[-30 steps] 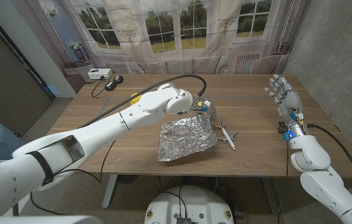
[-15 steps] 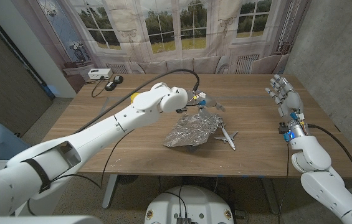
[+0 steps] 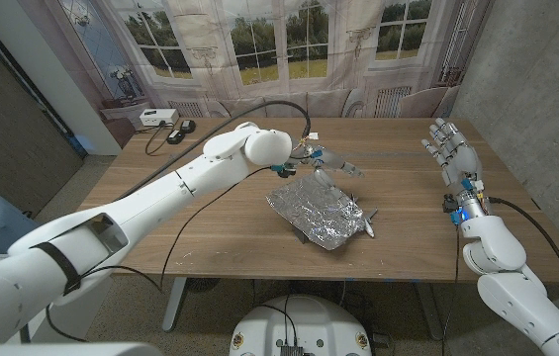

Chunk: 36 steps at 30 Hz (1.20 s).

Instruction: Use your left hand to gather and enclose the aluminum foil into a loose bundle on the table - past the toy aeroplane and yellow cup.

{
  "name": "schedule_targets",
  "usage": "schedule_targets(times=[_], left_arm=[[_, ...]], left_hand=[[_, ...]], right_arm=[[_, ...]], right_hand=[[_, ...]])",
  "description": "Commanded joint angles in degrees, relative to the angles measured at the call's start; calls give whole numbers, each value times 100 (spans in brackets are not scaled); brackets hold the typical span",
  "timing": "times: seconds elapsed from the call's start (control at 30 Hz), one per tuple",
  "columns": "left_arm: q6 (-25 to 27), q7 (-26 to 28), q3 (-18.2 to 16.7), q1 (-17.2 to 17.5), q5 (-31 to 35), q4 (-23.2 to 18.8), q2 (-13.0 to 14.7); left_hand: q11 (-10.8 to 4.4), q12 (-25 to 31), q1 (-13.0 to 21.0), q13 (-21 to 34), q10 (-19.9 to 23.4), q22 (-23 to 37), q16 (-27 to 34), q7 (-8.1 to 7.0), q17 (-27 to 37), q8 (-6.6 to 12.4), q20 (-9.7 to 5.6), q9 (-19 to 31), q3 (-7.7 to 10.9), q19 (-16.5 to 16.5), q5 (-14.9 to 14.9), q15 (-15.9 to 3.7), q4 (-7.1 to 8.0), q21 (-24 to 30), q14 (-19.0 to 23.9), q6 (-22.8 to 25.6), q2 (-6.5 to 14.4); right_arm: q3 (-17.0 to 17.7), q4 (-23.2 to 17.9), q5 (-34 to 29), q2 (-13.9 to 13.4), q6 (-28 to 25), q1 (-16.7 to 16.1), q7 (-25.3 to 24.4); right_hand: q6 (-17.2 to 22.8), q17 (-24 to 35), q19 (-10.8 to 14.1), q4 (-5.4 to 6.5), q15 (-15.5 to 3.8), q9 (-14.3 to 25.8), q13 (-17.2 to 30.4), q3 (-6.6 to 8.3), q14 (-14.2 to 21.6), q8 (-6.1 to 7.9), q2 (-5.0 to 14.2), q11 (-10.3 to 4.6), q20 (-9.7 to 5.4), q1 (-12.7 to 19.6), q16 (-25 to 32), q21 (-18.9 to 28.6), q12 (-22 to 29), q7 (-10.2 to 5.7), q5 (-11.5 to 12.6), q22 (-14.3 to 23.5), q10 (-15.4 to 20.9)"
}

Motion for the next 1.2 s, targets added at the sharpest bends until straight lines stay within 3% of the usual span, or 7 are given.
schedule_targets(times=[0.03,0.17,0.23,0.33,0.67,0.97,1.2], left_arm=[[140,-1025,348,-659,-440,44,-92],[475,-1248,468,-769,-283,-86,-70],[728,-1569,620,-901,-127,-139,-100],[977,-1866,764,-1016,1,-174,-128],[1156,-2288,883,-1149,23,-452,-8],[1206,-2243,803,-942,60,-949,221],[1368,-2594,965,-916,280,-1193,245]], left_hand=[[-55,111,130,-17,229,19,53,58,12,78,71,14,-108,15,185,-24,-51,-27,37,52,-70],[-130,283,147,-42,638,35,192,-176,24,268,78,25,-262,238,475,-156,-10,21,416,675,-14],[-224,378,222,-61,907,43,241,-90,20,335,62,27,-296,415,597,-243,-4,73,628,995,80],[-172,393,268,-75,972,49,252,166,16,367,28,31,-331,499,661,-227,-2,96,731,1190,123],[-331,448,367,-87,1164,47,144,-59,22,526,41,48,-498,309,876,-134,-4,-17,586,1963,141],[-252,368,429,-84,970,41,89,-5,27,428,15,54,-563,231,954,-50,-9,-72,429,1892,170],[-150,318,399,-78,849,38,89,207,34,248,30,59,-640,259,981,62,48,-88,388,1601,249]], right_arm=[[38,-28,30,41,70,-70,0],[48,-25,30,58,82,-90,-14],[53,-30,39,55,76,-96,-9],[47,-23,53,51,60,-79,7],[-46,46,103,19,-43,109,92],[-71,69,159,28,-14,206,140],[-51,35,163,52,42,197,116]], right_hand=[[24,31,42,31,0,18,14,35,38,-23,-4,-4,0,-40,12,3,-10,-11,14,23,28],[22,32,45,36,-3,18,14,34,45,-24,-3,-11,3,-49,15,4,-12,-8,14,23,24],[20,32,50,38,-4,18,14,34,44,-24,-3,-2,8,-52,15,5,-10,-10,14,23,29],[20,33,50,40,-7,18,14,35,47,-25,-1,-6,6,-55,16,5,-11,-13,14,23,27],[15,36,53,55,-11,18,14,40,55,-27,13,-8,1,-71,19,6,-9,-14,17,23,34],[26,39,54,73,-13,18,14,39,64,-22,19,2,-7,-98,22,6,-4,-8,17,23,51],[32,37,60,76,-23,18,14,42,89,-20,17,-2,-9,-104,29,7,-3,-11,18,23,57]])
